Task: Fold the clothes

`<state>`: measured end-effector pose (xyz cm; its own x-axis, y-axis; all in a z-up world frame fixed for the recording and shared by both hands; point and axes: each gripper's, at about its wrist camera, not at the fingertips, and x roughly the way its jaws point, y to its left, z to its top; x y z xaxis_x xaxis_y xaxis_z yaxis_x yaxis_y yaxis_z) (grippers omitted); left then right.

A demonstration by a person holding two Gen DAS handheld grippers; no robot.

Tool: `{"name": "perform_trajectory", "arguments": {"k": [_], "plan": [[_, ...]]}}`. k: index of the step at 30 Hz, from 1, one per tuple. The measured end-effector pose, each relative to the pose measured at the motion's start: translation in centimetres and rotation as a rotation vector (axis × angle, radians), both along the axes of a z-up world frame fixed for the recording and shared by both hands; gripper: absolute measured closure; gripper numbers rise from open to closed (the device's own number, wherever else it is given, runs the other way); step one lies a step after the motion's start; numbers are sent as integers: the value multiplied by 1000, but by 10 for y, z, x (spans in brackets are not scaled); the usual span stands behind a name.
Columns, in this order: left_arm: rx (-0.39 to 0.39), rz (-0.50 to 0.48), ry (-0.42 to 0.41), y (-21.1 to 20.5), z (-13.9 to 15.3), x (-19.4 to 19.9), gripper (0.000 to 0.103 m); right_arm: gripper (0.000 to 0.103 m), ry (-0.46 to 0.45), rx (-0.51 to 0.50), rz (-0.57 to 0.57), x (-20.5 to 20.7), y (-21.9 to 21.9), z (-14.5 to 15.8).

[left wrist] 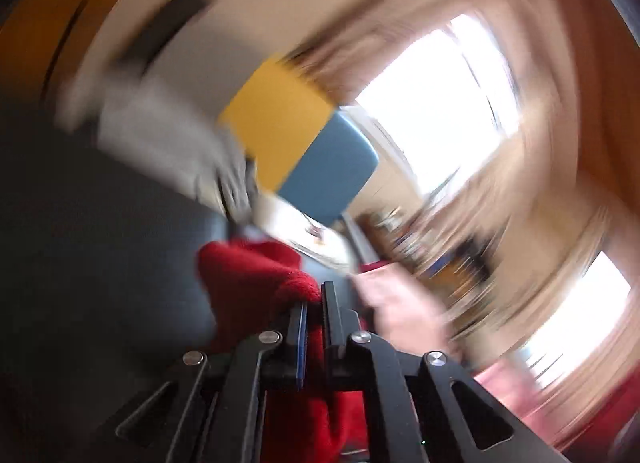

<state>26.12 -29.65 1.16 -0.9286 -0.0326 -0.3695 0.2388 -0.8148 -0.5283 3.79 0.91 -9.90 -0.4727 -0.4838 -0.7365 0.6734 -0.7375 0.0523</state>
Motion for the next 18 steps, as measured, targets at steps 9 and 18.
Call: {"name": "perform_trajectory", "arguments": {"k": [9, 18], "plan": [[-38, -423, -252, 62, -58, 15, 95, 0, 3, -5, -3, -5, 1, -1], [624, -112, -58, -55, -120, 88, 58, 0, 16, -11, -6, -6, -3, -3]]}}
